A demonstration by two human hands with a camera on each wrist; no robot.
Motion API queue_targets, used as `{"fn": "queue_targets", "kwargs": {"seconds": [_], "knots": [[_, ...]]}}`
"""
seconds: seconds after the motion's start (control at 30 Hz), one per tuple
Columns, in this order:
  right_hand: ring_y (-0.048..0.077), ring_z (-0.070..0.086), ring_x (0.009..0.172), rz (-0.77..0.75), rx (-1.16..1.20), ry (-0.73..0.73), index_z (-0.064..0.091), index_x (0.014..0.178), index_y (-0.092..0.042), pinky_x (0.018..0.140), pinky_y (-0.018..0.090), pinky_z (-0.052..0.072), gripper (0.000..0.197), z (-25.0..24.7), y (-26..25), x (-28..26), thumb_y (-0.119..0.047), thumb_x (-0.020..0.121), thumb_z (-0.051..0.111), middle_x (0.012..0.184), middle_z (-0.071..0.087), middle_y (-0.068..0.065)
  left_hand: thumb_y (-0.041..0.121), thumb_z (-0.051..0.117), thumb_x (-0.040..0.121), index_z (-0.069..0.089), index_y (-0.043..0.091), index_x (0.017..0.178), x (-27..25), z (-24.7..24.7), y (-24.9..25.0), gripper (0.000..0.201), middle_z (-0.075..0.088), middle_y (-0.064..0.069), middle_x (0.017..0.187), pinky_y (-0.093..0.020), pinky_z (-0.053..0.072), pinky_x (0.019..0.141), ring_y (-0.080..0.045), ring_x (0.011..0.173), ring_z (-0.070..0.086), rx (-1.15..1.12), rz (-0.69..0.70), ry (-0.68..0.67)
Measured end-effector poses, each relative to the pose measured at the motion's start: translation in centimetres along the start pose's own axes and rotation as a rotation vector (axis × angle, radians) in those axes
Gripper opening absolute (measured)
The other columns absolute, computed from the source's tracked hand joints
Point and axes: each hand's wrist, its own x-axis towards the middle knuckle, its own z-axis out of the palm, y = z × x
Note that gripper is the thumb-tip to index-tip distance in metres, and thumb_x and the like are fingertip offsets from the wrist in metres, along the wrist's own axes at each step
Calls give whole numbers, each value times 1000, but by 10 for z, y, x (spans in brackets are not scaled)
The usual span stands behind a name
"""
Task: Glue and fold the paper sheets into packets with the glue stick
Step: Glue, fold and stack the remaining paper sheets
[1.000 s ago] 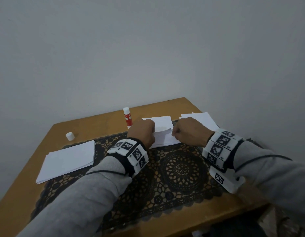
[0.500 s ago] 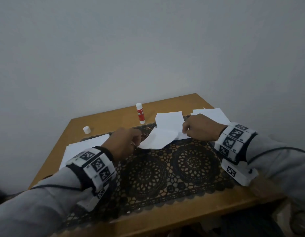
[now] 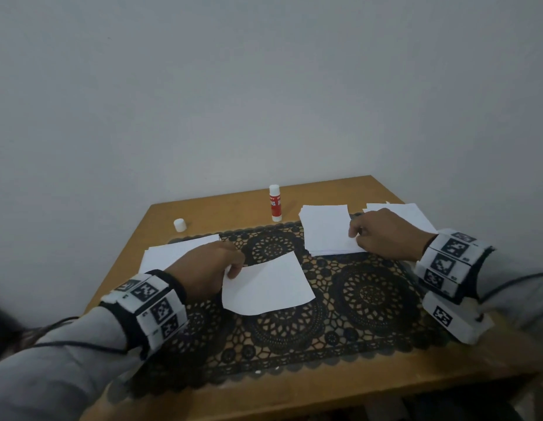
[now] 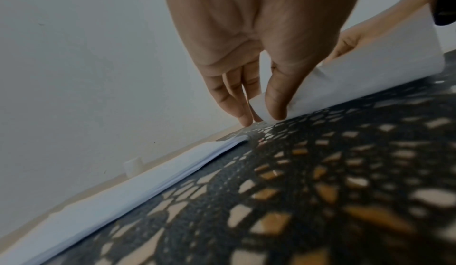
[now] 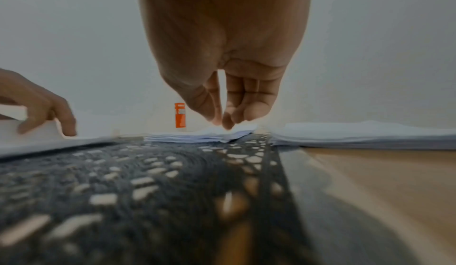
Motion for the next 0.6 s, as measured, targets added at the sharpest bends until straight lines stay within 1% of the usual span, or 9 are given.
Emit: {"fn": "queue_targets", "kwargs": {"seconds": [0.07,0.17,0.23,0.3,0.37,0.47,0.53,0.57,0.6], "knots": [[12,53,82,-3,41,30,67,104,-18,69,23,36,17,-1,-4,3,-16,91,56,93,62,-5,-9,53,74,48,22,76,-1,1,-2,32,57,5,101,-15,34,69,-12,90,47,15,39,3],[15,55,82,-40,65,65,68,98,-17,72,28,42,12,-7,-23,14,-17,90,60,79,56,-10,-10,52,74,48,23,79,0,3,-5,33,55,2,106,-27,42,76,-17,95,49,25,64,-1],[17,57,85,-71,87,111,69,95,-16,74,28,42,9,-10,-39,27,-17,88,63,79,56,-9,-9,51,76,50,22,82,3,3,-5,31,54,2,109,-27,41,77,-17,98,49,24,52,-19],[16,57,89,-81,117,124,69,94,-15,73,25,37,10,-7,-55,45,-18,88,64,86,59,-7,-8,52,77,52,21,85,4,3,-6,30,53,3,112,-26,42,78,-16,99,49,18,49,-39],[15,56,89,-38,172,103,67,100,-12,73,25,38,15,-2,-68,65,-19,87,65,96,63,-1,-7,53,77,50,23,83,6,4,-6,31,53,3,112,-26,43,79,-15,99,49,15,53,-54],[20,56,75,112,384,47,59,117,-4,59,28,48,35,5,-86,91,-18,85,69,92,61,8,-6,52,78,54,22,88,8,5,-6,30,53,4,110,-22,40,77,-14,100,48,23,46,-71],[22,57,76,176,483,40,54,121,-4,62,33,51,46,9,-94,106,-22,83,73,95,61,11,-5,53,79,58,21,98,8,4,-5,33,53,5,112,-21,39,80,-14,103,48,22,41,-78],[22,57,75,187,501,41,54,120,-5,64,35,52,48,12,-97,113,-24,82,75,95,62,10,-5,53,78,58,22,102,8,4,-5,36,53,5,115,-22,40,82,-14,105,47,19,40,-84],[21,58,72,191,514,36,56,119,-5,62,34,52,47,15,-98,119,-25,81,76,91,63,9,-5,53,78,58,24,106,7,4,-4,40,53,5,117,-23,40,83,-14,107,47,15,38,-89]]}}
